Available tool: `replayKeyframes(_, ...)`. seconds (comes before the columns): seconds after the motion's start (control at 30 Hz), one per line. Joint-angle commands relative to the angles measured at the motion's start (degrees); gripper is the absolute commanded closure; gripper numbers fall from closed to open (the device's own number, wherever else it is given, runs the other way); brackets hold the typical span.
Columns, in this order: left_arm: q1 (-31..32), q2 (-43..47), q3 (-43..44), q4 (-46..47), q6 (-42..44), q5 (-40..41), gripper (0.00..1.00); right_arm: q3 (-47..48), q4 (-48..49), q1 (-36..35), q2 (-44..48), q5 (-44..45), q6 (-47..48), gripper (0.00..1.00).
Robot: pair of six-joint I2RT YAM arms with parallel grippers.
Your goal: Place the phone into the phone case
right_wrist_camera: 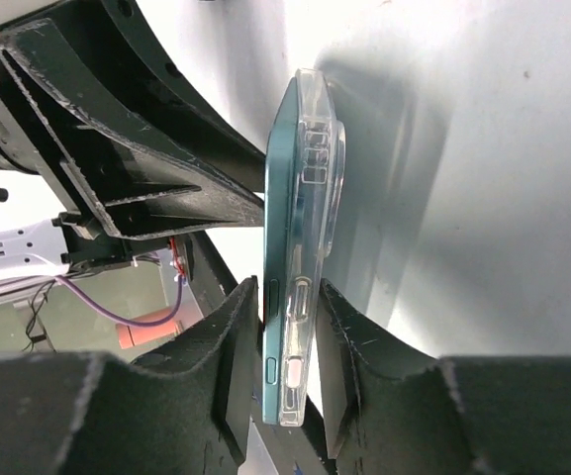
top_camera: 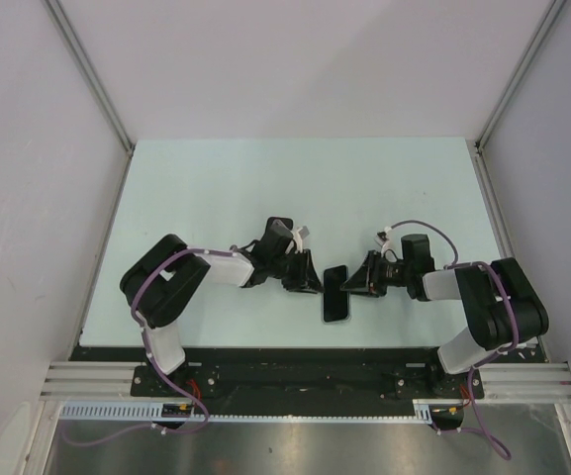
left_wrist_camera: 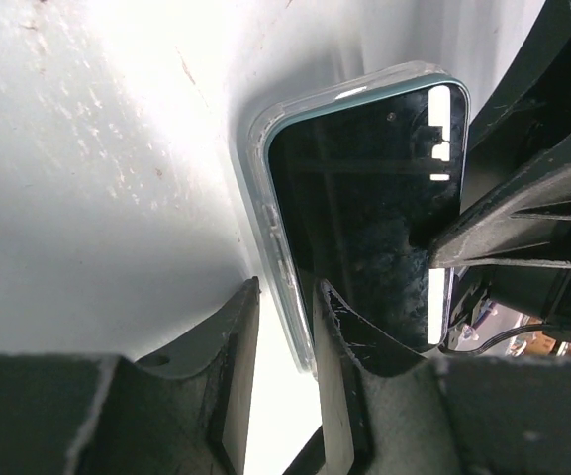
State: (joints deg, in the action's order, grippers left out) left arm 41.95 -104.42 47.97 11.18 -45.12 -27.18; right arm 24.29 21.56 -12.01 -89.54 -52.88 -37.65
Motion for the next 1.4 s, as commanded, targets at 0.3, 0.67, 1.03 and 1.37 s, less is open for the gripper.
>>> replayKeyframes(0.3, 1.64, 2.29, -2.26, 2.71, -1.37, 0.46, 0.66, 3.48, -9.69, -4.77, 0.40, 8.84, 5.83, 1.00)
replayKeyframes(0.67, 1.73, 2.65, -2.61, 2.53, -1.46, 0.99, 0.66, 2.17, -8.65, -4.60, 4.28, -0.37, 4.17, 0.54)
replayKeyframes(1.03, 1.90, 2.03, -2.79, 2.62, -1.81, 1.34, 0.67, -1.97, -6.97, -5.22, 6.48, -1.17, 0.21, 0.50)
replayKeyframes(1.37, 2.08, 2.12, -2.53, 2.53, -1.90, 1.08, 0.67, -3.99, -1.62, -4.08, 7.62, 4.36, -4.36, 0.97)
